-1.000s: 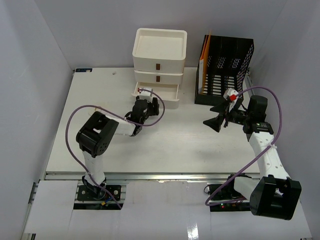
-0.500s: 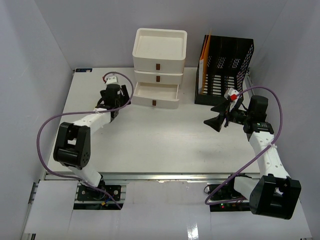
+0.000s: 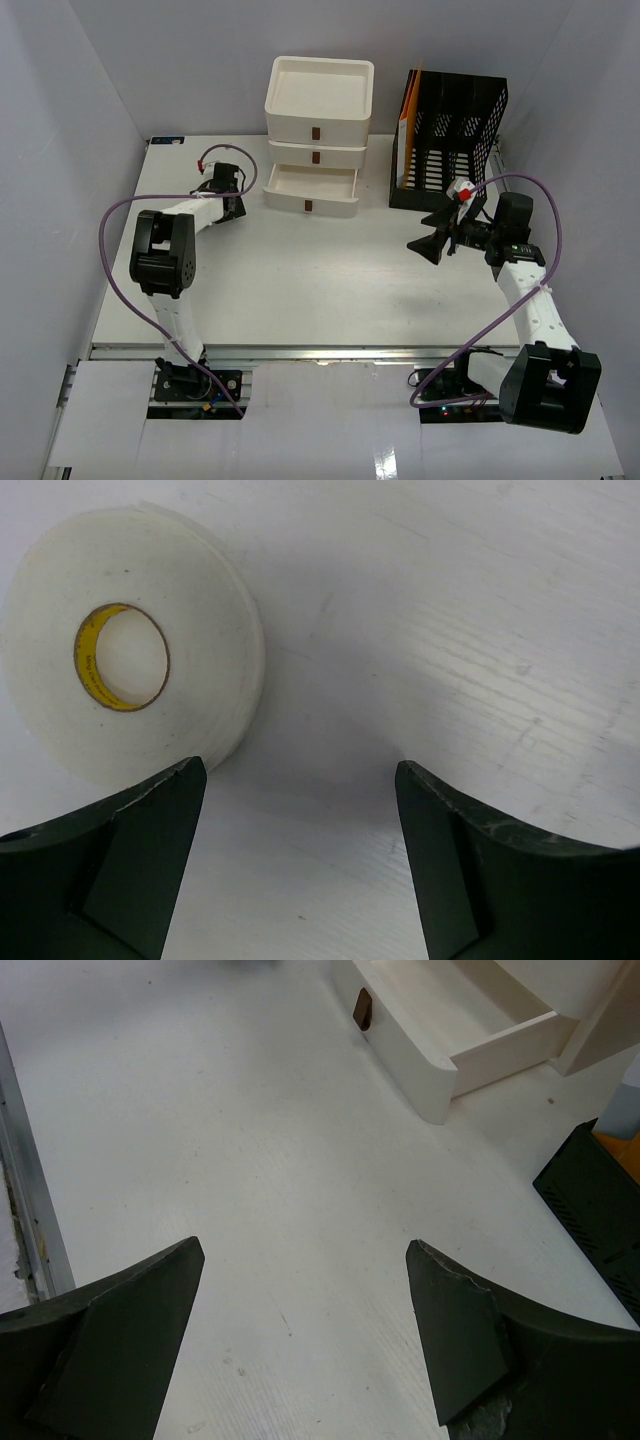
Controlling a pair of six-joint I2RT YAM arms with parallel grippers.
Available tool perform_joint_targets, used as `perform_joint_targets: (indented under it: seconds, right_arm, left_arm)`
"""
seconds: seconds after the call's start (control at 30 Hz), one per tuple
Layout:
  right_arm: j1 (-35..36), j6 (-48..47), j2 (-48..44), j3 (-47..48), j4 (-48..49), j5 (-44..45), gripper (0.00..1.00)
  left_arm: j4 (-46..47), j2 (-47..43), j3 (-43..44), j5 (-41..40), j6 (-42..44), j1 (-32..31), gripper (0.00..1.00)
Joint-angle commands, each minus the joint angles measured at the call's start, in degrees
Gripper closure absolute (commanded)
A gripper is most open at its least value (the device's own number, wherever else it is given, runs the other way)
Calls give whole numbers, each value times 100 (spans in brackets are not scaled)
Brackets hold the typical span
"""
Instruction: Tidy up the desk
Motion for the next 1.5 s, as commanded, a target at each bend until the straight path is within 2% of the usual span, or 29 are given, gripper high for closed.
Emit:
perform_joint_targets:
  seconds: [0.0,0.17,0.3,0.4,0.5,0.53,0.8,1.07,1.2,1.37,1.47]
  right_arm:
    - [-31,-11,21,-2,149,-20,12]
    - [-31,-20,31,-11,156,-1,12]
    - [-31,-20,40,-14,162,8,12]
    - [-31,-20,40,-24,161,21,12]
    - [-39,-26,40,-20,162,26,12]
    - [-39,-21,40,-19,156,26,12]
    - [-39,-29,49,-19,165,34,12]
    - [-39,-40,75,-28,156,67,12]
    - [-48,-37,92,-28,164,77,11]
    - [-57,-46,93,-20,151,78,11]
    - [-66,-46,93,-19,148,78,12]
  left_arm:
    - [-189,2,188,-355,207,94,14]
    - [60,-340,77,-417,401,94,18]
    - [388,-556,-67,-491,799,117,15]
    - [398,-568,-15,73,1034,271,11]
    - [447,-713,-116,1429,1341,398,8]
    - [511,-746,-163,1579,1405,410,8]
    - [427,-354,148,844,1622,685,5]
    - [207,125,560,692,2044,768,6]
    - [76,268,615,915,2109,796,10]
    - [-123,441,618,1301,1996,814,26]
    - [-160,510,559,1388,1876,822,27]
